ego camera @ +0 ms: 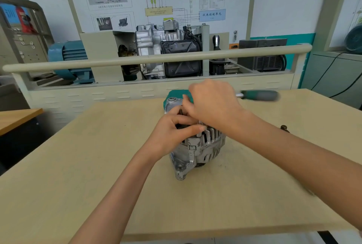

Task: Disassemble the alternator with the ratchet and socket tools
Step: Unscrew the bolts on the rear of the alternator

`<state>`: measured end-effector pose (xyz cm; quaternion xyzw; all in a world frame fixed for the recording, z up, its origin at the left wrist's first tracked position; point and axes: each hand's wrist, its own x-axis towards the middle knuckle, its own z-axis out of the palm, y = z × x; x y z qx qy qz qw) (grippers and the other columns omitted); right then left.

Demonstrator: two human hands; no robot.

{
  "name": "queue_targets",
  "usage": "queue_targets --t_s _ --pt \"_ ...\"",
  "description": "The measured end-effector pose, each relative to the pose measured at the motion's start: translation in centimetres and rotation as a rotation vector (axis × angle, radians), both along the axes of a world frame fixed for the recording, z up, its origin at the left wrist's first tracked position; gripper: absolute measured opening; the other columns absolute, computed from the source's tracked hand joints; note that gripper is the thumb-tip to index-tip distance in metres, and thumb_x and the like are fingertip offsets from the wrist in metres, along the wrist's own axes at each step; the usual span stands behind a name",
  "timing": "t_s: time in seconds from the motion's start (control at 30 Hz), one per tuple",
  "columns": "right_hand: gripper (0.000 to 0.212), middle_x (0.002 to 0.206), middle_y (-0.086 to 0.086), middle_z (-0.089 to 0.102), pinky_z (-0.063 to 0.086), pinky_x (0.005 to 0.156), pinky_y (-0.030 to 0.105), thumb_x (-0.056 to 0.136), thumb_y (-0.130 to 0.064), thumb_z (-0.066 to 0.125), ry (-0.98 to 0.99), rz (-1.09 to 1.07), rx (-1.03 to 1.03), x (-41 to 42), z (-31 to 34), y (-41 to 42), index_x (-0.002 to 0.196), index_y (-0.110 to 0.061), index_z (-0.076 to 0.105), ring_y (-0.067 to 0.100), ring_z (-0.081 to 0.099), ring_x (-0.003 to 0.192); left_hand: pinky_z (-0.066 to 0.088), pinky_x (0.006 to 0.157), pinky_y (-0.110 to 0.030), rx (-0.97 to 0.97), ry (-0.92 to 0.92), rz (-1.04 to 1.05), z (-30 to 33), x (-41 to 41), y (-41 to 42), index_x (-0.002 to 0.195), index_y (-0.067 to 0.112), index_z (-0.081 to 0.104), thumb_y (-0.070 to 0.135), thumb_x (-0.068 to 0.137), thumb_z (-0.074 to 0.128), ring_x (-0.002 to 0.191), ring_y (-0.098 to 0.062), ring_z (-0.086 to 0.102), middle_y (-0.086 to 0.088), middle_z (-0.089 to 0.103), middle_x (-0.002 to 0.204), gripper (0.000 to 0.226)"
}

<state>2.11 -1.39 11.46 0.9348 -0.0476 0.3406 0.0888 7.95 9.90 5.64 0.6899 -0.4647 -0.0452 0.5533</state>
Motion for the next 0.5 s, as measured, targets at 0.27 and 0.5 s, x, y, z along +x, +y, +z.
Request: queue_targets --t_s 0.27,0.5 --pt "0.03 0.056 -0.001 0.029 0.015 0.043 0.025 0.088 -0.017 0.048 0.07 -0.053 -0.188 0.2 0.7 0.8 0.062 -0.015 0.032 0.017 0.029 0.047 0.043 0.074 -0.01 0.03 -0.027 0.04 -0.1 -0.8 -0.3 0.073 0.017 0.067 0.01 0.081 0.07 0.088 -0.002 0.054 0.003 0.052 0.098 0.011" --pt "0.036 0.054 -0.01 0.033 0.018 0.044 0.026 0.086 -0.023 0.051 0.216 0.319 -0.145 0.6 1.3 -0.7 0.059 -0.024 0.027 0.004 0.026 0.05 0.046 0.084 -0.014 0.081 0.055 -0.081 0.2 0.3 0.9 0.09 0.017 0.074 0.016 0.089 0.059 0.105 -0.01 0.056 -0.011 0.057 0.114 0.015"
